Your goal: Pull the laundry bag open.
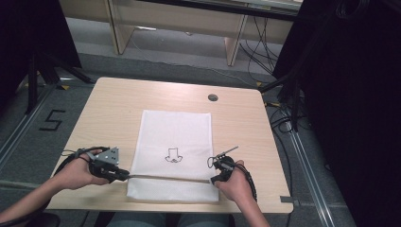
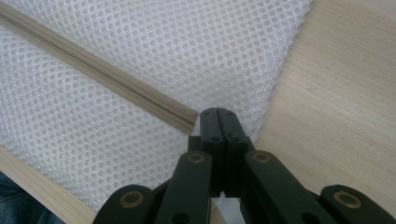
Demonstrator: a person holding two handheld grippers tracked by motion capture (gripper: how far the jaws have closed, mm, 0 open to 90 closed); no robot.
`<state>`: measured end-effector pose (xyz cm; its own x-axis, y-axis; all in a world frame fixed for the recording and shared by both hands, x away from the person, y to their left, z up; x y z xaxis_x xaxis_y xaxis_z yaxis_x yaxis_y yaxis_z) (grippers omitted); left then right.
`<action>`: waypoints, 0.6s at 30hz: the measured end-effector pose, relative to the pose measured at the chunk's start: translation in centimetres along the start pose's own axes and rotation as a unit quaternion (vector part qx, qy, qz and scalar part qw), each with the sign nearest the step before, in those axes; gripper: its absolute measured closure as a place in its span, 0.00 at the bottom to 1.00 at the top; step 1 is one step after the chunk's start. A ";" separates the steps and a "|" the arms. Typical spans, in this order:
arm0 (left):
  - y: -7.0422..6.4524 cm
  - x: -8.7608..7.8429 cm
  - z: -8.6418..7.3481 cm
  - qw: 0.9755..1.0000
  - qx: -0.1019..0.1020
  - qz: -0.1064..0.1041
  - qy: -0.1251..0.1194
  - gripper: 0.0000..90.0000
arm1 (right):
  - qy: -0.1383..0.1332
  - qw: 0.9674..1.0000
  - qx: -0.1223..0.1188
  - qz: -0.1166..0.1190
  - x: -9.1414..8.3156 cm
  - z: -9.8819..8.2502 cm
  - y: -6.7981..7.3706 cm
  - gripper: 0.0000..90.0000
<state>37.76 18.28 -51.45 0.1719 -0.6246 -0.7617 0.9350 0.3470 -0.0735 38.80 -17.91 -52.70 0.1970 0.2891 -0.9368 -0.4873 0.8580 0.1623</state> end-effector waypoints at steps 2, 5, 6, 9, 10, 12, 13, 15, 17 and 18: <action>0.0 -0.1 -0.2 1.000 -0.007 -0.001 -0.003 0.91 | 0.020 0.999 0.031 0.008 -0.2 -0.2 0.5 1.00; 0.1 -0.3 -0.5 1.000 -0.009 0.002 -0.002 0.91 | -0.008 1.000 -0.012 -0.001 0.1 0.1 -0.2 1.00; 0.2 -0.3 -0.7 1.000 -0.009 0.002 -0.001 0.91 | -0.007 1.000 -0.011 -0.001 0.1 0.1 -0.2 1.00; 0.3 -0.5 -0.9 1.000 -0.013 0.002 -0.003 0.91 | 0.006 1.000 0.000 0.000 -0.1 0.0 0.0 1.00; 0.3 -0.5 -1.0 1.000 -0.014 0.001 -0.004 0.91 | 0.001 1.000 -0.001 0.000 0.0 0.0 0.0 1.00; 0.2 -0.4 -1.0 1.000 -0.017 0.000 -0.006 0.91 | -0.001 1.000 -0.002 0.001 0.0 0.0 0.0 1.00; 0.3 -0.5 -1.1 1.000 -0.013 0.001 -0.003 0.91 | 0.000 1.000 -0.001 0.000 0.0 0.0 0.0 1.00; 0.2 -0.3 -1.3 1.000 -0.019 -0.001 -0.007 0.91 | 0.014 1.000 0.014 -0.006 -0.1 -0.1 0.0 1.00; 0.2 -0.2 -1.4 0.999 -0.029 -0.005 -0.015 0.91 | 0.013 1.000 0.010 -0.006 -0.1 -0.1 0.0 1.00; 0.3 -0.2 -1.5 0.999 -0.028 -0.004 -0.014 0.91 | 0.007 1.000 0.012 -0.011 0.0 -0.1 0.0 1.00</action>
<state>37.51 19.53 -52.26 0.1737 -0.6459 -0.7434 0.9174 0.3807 -0.1164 38.73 -17.96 -52.71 0.1946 0.2648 -0.9445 -0.4629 0.8737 0.1496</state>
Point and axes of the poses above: each handheld gripper's, and its own axes: x roughly forward along the jaws, z roughly out of its top, y roughly to its left, the point moved 5 cm from there along x, roughly forward along the jaws
